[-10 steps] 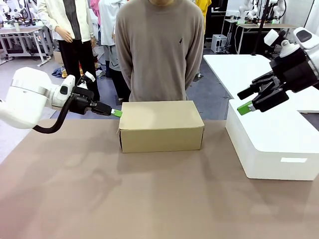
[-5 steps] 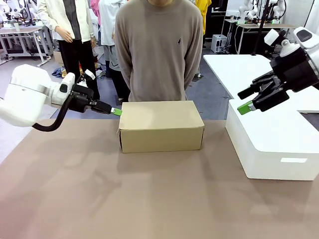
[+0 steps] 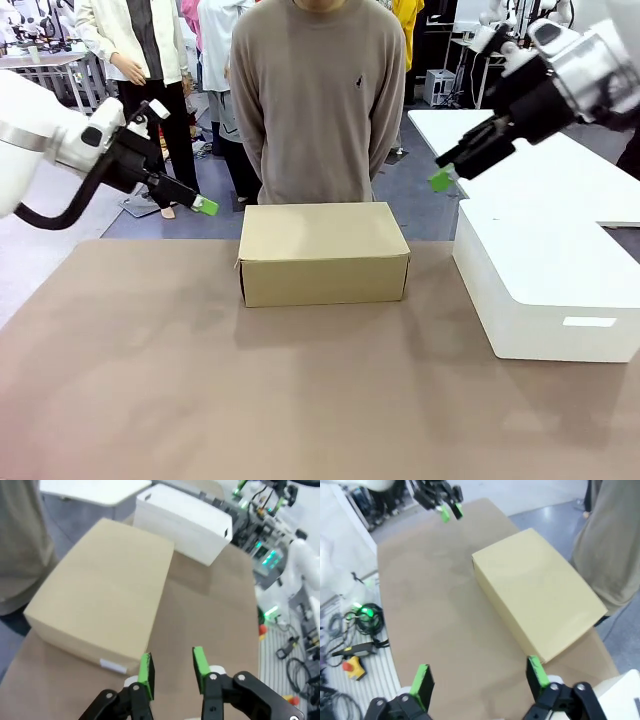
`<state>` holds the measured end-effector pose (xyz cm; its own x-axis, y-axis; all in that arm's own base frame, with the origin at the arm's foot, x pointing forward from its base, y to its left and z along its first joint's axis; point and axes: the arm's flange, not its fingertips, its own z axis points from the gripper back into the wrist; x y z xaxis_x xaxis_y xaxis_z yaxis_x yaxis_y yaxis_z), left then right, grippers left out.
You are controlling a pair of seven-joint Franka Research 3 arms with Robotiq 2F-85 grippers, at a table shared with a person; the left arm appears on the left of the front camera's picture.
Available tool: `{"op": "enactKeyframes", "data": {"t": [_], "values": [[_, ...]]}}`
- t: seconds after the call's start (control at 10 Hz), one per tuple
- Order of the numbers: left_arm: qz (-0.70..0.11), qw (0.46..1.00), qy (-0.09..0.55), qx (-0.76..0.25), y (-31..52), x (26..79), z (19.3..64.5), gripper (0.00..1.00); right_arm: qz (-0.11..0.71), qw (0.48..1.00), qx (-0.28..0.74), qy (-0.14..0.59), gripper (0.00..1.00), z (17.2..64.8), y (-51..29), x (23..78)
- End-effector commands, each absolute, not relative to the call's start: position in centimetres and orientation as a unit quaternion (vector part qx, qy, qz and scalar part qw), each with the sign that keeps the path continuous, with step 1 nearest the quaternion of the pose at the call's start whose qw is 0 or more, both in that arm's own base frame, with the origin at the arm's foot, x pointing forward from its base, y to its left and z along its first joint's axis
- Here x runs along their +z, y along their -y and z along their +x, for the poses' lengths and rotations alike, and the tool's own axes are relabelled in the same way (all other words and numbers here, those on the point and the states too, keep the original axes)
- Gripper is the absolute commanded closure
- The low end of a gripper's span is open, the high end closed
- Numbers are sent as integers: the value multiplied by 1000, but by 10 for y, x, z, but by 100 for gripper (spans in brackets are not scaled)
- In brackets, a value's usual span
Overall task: Pack the shoes into the box.
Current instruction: Press down on the lid of the Shoes Box.
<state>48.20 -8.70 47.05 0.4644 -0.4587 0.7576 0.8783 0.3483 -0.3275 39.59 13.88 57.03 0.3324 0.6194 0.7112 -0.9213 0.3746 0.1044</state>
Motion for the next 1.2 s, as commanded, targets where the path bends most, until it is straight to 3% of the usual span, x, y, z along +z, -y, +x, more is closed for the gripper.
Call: {"op": "enactKeyframes", "data": {"t": [0.0,0.3,0.7,1.1], "values": [[-326,795,256,-444,86,483,469,0,257,786,492,273,40,423,-160,578],[-247,809,235,-478,87,508,450,0,220,809,480,258,100,456,-192,569],[-145,831,223,-488,94,527,427,0,183,862,423,213,100,486,-223,555],[-81,839,248,-478,102,526,429,0,187,859,425,213,100,486,-226,542]]}}
